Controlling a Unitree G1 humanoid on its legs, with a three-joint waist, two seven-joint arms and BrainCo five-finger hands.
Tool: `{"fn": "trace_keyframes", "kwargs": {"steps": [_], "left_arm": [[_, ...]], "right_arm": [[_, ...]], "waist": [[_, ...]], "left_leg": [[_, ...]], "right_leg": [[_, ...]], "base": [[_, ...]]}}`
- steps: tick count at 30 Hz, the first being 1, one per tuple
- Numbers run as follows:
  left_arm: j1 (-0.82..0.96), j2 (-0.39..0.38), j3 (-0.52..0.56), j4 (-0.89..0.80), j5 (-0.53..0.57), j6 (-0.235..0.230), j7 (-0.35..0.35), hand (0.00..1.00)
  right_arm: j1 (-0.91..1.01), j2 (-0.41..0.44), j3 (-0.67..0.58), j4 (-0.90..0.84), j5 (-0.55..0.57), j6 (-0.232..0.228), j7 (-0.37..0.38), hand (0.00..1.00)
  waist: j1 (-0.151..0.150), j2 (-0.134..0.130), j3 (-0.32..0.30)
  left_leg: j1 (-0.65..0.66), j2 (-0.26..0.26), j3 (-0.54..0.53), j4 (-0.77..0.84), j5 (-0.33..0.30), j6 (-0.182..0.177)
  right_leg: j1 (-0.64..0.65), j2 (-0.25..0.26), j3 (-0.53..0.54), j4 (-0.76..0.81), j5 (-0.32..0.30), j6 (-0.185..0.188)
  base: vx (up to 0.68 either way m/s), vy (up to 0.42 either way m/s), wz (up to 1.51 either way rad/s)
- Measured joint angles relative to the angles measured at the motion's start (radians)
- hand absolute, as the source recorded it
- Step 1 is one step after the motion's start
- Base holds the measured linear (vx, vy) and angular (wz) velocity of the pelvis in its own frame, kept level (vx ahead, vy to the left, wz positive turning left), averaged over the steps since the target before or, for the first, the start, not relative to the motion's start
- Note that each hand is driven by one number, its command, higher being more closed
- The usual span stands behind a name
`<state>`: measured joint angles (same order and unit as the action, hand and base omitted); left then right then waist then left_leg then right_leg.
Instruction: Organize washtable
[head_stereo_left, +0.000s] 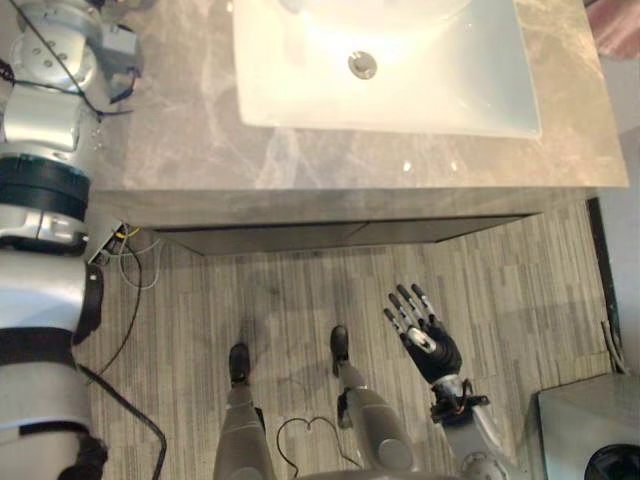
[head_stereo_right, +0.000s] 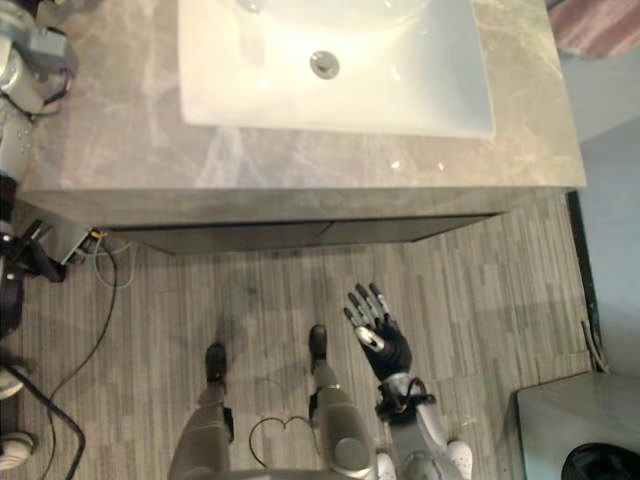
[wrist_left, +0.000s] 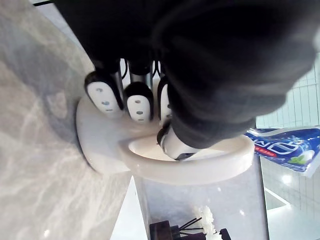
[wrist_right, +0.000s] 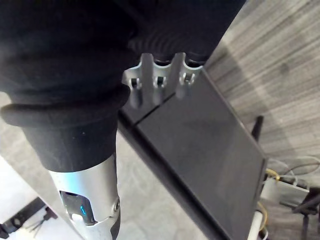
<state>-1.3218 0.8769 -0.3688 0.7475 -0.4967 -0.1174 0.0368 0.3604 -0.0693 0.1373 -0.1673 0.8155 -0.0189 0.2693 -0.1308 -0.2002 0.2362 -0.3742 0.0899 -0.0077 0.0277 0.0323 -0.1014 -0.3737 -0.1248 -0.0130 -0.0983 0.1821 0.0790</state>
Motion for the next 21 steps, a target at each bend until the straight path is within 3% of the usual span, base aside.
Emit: {"fn": "trace_keyframes", "kwargs": {"steps": [7, 14, 16, 19, 21], "left_arm": [[0.023, -0.013, 0.014, -0.013, 0.003, 0.001, 0.0, 1.0], [0.308, -0.014, 0.142, -0.318, 0.037, 0.002, -0.004, 1.0], [0.407, -0.02, 0.202, -0.382, 0.036, 0.002, -0.014, 1.0], [0.6, -0.067, 0.326, -0.496, 0.023, 0.0, -0.016, 1.0], [0.819, -0.127, 0.473, -0.626, -0.007, -0.004, -0.018, 1.0]], "right_arm": [[0.0, 0.0, 0.0, 0.007, 0.0, 0.007, 0.0, 0.0], [-0.013, 0.001, -0.001, 0.035, -0.001, 0.015, 0.0, 0.0], [-0.021, 0.001, -0.007, 0.044, -0.001, 0.025, 0.0, 0.0], [-0.022, -0.001, -0.028, 0.051, -0.002, 0.027, -0.002, 0.0], [-0.034, 0.0, -0.076, 0.07, -0.006, 0.03, -0.004, 0.0]], "waist": [[0.001, 0.002, 0.002], [0.038, 0.012, 0.002], [0.048, 0.031, -0.003], [0.088, 0.078, -0.027], [0.099, 0.119, -0.056]], "left_leg": [[0.011, 0.0, -0.013, 0.007, 0.0, 0.0], [0.067, -0.007, -0.049, 0.006, 0.002, -0.002], [0.086, -0.008, -0.065, 0.004, 0.002, -0.003], [0.121, -0.013, -0.074, -0.016, 0.006, -0.004], [0.171, -0.019, -0.085, -0.036, 0.009, 0.0]], "right_leg": [[0.023, 0.0, -0.014, 0.0, 0.0, 0.0], [0.101, -0.008, -0.048, 0.0, -0.025, 0.023], [0.128, -0.008, -0.067, 0.0, -0.033, 0.021], [0.161, -0.014, -0.078, 0.0, -0.045, 0.029], [0.211, -0.02, -0.103, 0.0, -0.058, 0.029]], "base": [[-0.01, -0.015, 0.04], [-0.02, -0.012, 0.16], [0.0, -0.015, 0.22], [0.01, 0.001, 0.13], [0.05, -0.002, 0.2]]}}
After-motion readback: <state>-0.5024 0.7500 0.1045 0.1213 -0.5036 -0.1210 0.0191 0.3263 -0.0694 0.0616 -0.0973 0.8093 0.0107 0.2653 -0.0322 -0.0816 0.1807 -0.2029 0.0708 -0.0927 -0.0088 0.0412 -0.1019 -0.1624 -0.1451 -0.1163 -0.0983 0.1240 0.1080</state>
